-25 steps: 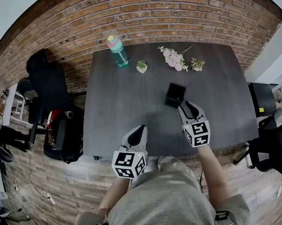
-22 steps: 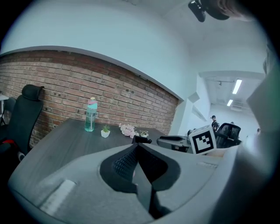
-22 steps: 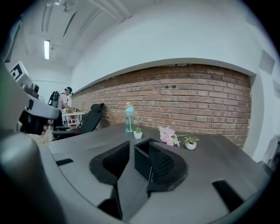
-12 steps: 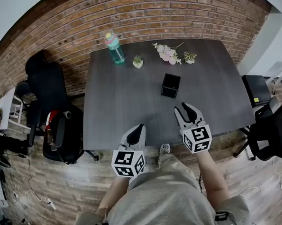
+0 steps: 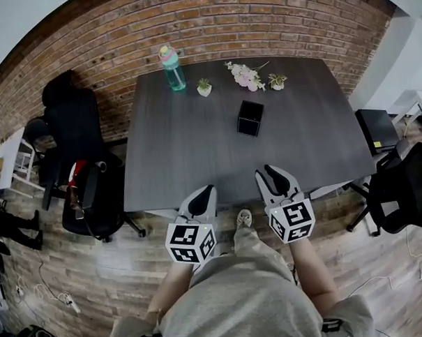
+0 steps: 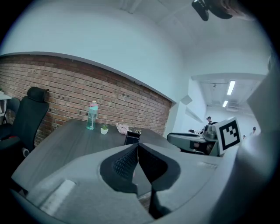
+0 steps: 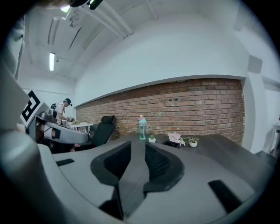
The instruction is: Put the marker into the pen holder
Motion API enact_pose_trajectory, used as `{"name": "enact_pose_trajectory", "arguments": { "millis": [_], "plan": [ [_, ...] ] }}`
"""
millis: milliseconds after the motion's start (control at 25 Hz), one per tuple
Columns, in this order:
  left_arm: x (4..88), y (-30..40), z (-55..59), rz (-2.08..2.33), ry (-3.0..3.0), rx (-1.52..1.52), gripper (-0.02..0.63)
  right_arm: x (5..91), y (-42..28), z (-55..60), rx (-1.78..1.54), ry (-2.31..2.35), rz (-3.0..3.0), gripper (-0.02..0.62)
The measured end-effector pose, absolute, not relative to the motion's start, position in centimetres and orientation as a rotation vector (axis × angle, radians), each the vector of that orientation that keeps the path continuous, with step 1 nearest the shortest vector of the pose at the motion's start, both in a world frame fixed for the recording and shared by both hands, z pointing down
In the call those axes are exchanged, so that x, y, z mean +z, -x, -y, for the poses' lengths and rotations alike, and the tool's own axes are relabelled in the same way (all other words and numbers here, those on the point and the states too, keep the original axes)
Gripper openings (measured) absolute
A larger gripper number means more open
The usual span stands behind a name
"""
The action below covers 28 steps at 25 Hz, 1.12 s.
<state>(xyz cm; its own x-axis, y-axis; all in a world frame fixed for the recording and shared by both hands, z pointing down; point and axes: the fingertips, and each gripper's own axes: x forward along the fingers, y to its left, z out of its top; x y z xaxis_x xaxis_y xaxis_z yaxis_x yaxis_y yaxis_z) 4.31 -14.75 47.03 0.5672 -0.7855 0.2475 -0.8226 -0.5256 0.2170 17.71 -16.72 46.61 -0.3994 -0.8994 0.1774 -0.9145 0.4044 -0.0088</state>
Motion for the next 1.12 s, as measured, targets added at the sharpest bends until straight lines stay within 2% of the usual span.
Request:
{"name": "enact_pose_trajectory", "arguments": {
  "millis": [160,400,1120],
  "plan": [
    [46.9,-4.1,12.7,1.324,-2.495,0.154,0.018,45.8,-17.0,13.7,0.134,-1.647,2.523,0.058],
    [46.5,-3.7,10.1,1.319,-2.503,0.147,0.018,44.9,-15.8,10.1,0.128,-1.650,2.548,0.029],
    [46.8,-1.4,5.7,1.299,-2.511,0.148,0.018,44.9,-12.3,4.8,0.097,-1.631,2.563,0.003]
  ]
}}
